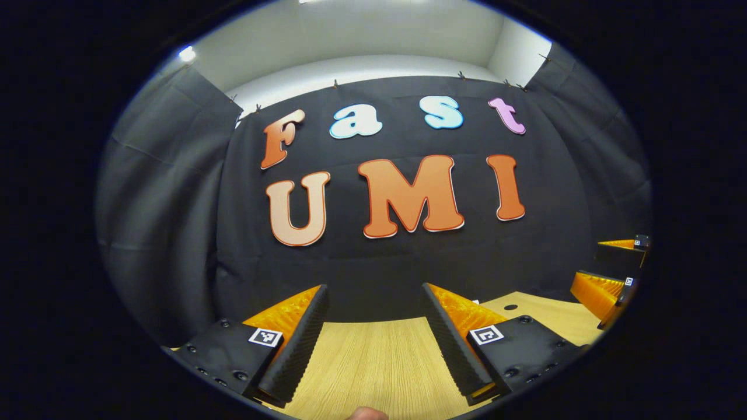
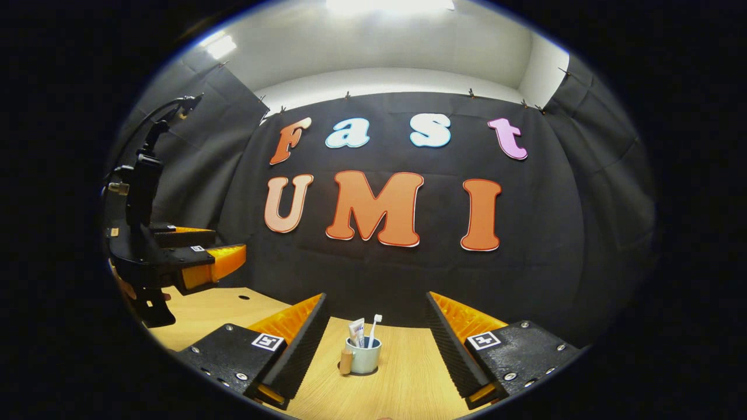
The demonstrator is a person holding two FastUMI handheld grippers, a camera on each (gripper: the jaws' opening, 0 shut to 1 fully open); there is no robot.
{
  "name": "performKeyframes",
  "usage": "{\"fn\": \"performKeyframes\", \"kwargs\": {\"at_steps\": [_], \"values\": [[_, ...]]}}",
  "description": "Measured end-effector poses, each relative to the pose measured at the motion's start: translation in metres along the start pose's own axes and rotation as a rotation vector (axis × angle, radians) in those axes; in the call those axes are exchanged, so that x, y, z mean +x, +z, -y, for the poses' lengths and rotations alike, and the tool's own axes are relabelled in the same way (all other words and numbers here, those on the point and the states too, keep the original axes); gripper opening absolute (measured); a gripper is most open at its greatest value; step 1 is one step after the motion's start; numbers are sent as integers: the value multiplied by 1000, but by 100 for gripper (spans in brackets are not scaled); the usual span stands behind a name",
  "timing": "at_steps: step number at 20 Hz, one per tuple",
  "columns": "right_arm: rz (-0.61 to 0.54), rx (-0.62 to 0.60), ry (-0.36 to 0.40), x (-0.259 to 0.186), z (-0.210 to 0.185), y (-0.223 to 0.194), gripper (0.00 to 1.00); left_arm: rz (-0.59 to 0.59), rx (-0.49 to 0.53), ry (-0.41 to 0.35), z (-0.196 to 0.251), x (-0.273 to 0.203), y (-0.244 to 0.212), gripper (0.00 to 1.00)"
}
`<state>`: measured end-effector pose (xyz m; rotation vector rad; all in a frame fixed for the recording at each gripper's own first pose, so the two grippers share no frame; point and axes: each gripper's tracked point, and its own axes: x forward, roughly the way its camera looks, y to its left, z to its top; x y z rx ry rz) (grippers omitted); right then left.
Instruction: Put the toothbrush and toothpaste on the desktop into the cup, then pick up the cup and place it on the coaster on the desktop.
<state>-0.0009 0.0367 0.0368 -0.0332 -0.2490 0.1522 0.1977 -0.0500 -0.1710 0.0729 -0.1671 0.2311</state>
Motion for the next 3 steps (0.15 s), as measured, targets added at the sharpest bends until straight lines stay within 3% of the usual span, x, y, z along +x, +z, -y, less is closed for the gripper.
{"fn": "performKeyframes", "kwargs": {"at_steps": [3], "values": [[-4,14,6,3,-5,-6,98,27,-14,13,-2,-8,-3,100]]}}
